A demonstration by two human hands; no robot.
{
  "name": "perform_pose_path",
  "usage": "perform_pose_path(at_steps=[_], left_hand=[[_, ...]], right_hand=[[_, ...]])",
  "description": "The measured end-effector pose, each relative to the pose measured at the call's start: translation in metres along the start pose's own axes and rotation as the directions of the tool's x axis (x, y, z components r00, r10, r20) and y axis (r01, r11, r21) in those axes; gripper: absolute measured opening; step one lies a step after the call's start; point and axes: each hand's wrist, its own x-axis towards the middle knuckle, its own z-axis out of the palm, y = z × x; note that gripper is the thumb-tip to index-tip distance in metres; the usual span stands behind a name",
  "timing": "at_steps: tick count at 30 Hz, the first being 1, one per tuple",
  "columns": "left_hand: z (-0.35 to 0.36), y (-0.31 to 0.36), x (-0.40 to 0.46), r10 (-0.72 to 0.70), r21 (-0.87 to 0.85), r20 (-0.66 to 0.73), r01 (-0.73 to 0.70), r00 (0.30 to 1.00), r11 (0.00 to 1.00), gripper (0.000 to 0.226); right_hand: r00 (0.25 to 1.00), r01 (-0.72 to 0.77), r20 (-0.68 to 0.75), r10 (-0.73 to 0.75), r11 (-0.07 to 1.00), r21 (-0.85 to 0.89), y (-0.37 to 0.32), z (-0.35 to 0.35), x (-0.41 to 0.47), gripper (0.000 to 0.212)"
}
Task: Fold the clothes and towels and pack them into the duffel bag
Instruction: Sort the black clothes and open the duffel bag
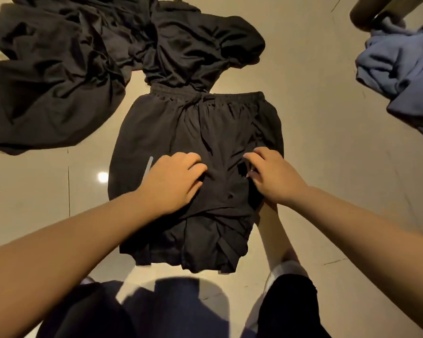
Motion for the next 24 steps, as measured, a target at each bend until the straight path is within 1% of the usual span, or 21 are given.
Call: perform_pose_path(at_steps=[1,2,4,6,7,9,11,13,14,16,17,19,21,22,23,24], left_hand=[[0.003,0.019,0.0,0.075,-0.047,-0.027,-0.077,0.997,0.996,0.037],[0.009,0.04,0.0,0.121,-0.081,-0.022,-0.123,0.992,0.989,0.042],[0.02,0.081,-0.002,0.119,-0.093,0.07,-0.112,0.99,0.989,0.046],[0.036,0.104,-0.006,0.058,-0.073,0.202,-0.044,0.978,0.996,0.041],[0.039,0.105,-0.009,0.05,-0.077,0.217,-0.034,0.975,0.996,0.039],[0.037,0.098,-0.015,0.148,-0.092,0.118,-0.138,0.982,0.986,0.034],[0.031,0.083,-0.027,0.269,-0.08,0.04,-0.265,0.962,0.961,0.027],[0.026,0.07,-0.047,0.352,-0.04,0.014,-0.352,0.936,0.935,0.027],[0.022,0.064,-0.059,0.374,-0.019,0.028,-0.373,0.927,0.928,0.028],[0.02,0.05,-0.083,0.397,0.017,0.045,-0.398,0.917,0.917,0.024],[0.021,0.043,-0.096,0.401,0.032,0.053,-0.403,0.914,0.915,0.022],[0.023,0.031,-0.116,0.403,0.039,0.065,-0.405,0.913,0.913,0.02],[0.027,0.026,-0.128,0.402,0.048,0.033,-0.403,0.915,0.914,0.024],[0.03,0.026,-0.131,0.384,0.039,0.007,-0.384,0.923,0.923,0.03],[0.032,0.028,-0.132,0.329,-0.002,-0.017,-0.329,0.944,0.944,0.036],[0.034,0.032,-0.131,0.232,-0.083,-0.028,-0.234,0.972,0.969,0.043]], right_hand=[[0.999,0.047,-0.004,-0.047,0.999,0.013,-0.001,0.006,-0.013,0.039],[0.996,0.083,0.015,-0.083,0.997,0.007,-0.001,0.012,-0.024,0.037],[0.99,0.115,0.086,-0.112,0.993,-0.033,0.004,0.026,-0.04,0.046],[0.982,0.083,0.173,-0.072,0.995,-0.059,0.012,0.036,-0.046,0.055],[0.978,0.073,0.2,-0.061,0.996,-0.056,0.014,0.038,-0.045,0.055],[0.975,0.126,0.188,-0.117,0.991,-0.04,0.02,0.041,-0.041,0.048],[0.967,0.213,0.165,-0.195,0.973,-0.095,0.03,0.044,-0.037,0.034],[0.954,0.276,0.161,-0.253,0.951,-0.139,0.043,0.043,-0.034,0.028],[0.951,0.293,0.145,-0.273,0.944,-0.149,0.049,0.041,-0.033,0.028],[0.96,0.277,0.083,-0.266,0.946,-0.171,0.063,0.034,-0.033,0.031],[0.97,0.241,0.064,-0.233,0.954,-0.178,0.07,0.032,-0.034,0.032],[0.984,0.175,0.061,-0.166,0.962,-0.211,0.08,0.028,-0.038,0.034],[0.989,0.143,0.07,-0.13,0.96,-0.24,0.076,0.024,-0.045,0.036],[0.993,0.115,0.047,-0.107,0.966,-0.232,0.068,0.02,-0.049,0.038],[0.997,0.078,-0.006,-0.081,0.976,-0.204,0.059,0.017,-0.053,0.041],[0.996,0.042,-0.074,-0.054,0.988,-0.151,0.047,0.014,-0.057,0.044]])
